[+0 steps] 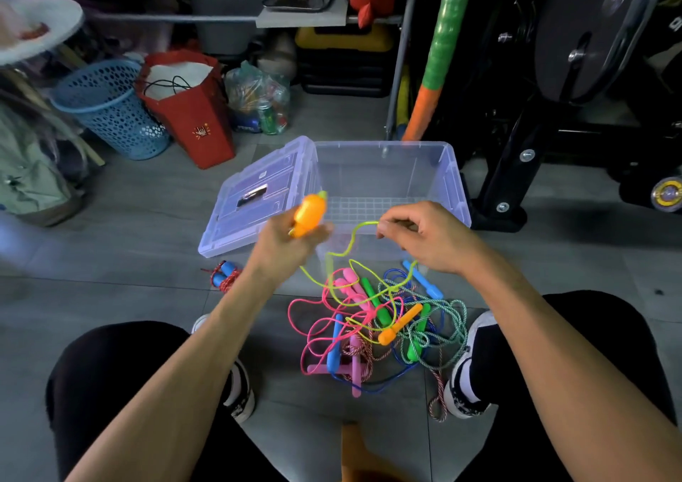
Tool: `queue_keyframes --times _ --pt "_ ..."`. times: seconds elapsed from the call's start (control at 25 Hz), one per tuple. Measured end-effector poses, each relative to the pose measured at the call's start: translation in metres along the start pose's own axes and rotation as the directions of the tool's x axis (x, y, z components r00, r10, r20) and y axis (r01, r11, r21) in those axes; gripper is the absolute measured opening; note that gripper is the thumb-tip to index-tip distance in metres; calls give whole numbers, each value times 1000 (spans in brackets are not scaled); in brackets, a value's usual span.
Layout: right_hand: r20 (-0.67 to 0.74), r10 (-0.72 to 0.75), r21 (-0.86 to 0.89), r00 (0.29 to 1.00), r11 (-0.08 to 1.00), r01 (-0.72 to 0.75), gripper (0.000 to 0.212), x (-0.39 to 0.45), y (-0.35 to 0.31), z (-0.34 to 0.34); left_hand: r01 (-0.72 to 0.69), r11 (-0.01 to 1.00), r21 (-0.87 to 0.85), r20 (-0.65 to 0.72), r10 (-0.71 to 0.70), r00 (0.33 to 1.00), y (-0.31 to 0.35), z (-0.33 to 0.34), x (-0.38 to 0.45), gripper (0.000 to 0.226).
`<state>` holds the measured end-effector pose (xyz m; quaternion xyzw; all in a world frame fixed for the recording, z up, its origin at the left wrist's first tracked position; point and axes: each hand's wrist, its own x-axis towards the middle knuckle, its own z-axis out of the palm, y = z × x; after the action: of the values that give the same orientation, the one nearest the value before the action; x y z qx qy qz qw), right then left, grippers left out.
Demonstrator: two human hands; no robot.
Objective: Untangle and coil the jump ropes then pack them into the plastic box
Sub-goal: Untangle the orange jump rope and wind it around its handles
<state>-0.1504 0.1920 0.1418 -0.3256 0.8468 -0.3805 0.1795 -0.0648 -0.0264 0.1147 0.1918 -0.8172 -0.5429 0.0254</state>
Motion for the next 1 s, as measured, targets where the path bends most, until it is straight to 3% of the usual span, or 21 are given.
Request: queue_keyframes --times 0.08,0.16,0.24,0.32,0.4,0.44,0.52,0.6,0.68,0.72,0.76,0.84,0.92,1.0 --pt "55 -44 7 997 999 44 20 2 -8 10 -188 982 -17 174 188 967 14 15 -12 17" --pt "57 -61 27 996 998 60 21 4 -12 14 -222 974 -40 147 225 963 20 21 -17 8" --pt "21 -33 49 999 998 32 21 6 -9 12 -81 991 -108 -52 75 996 18 14 -12 18" --pt "9 31 3 999 1000 -31 25 7 0 6 59 952 -302 -311 -157 937 11 -7 1 17" --pt "6 86 -67 996 994 -85 25 6 7 -2 133 918 -374 -420 -296 858 0 -30 14 11" --pt "-6 87 -79 996 993 -87 24 5 8 -5 175 931 -321 -416 -305 857 -4 -34 16 9" --pt "-14 45 -64 999 997 -46 24 5 3 -4 161 966 -200 -299 -217 929 -3 -27 11 6" --pt "26 -9 -39 1000 999 10 23 8 -6 3 81 986 -146 -22 -86 996 12 -10 -3 8" --pt "52 -46 -7 998 999 47 22 12 -13 15 3 999 -36 210 5 978 22 3 -15 14" --pt "54 -58 17 997 998 57 23 13 -15 19 -31 1000 0 247 30 969 25 7 -19 17" --pt "51 -64 46 997 997 62 22 13 -17 20 -45 999 -4 229 45 972 24 7 -20 23" --pt "60 -41 90 997 995 35 22 11 -18 19 13 982 -188 55 -3 998 23 1 -18 29" --pt "96 11 84 995 996 -19 22 10 -12 16 41 887 -460 -147 -122 982 22 -12 -9 26" --pt "126 76 -8 989 997 -76 22 11 -2 11 70 788 -612 -233 -264 936 17 -25 0 17"
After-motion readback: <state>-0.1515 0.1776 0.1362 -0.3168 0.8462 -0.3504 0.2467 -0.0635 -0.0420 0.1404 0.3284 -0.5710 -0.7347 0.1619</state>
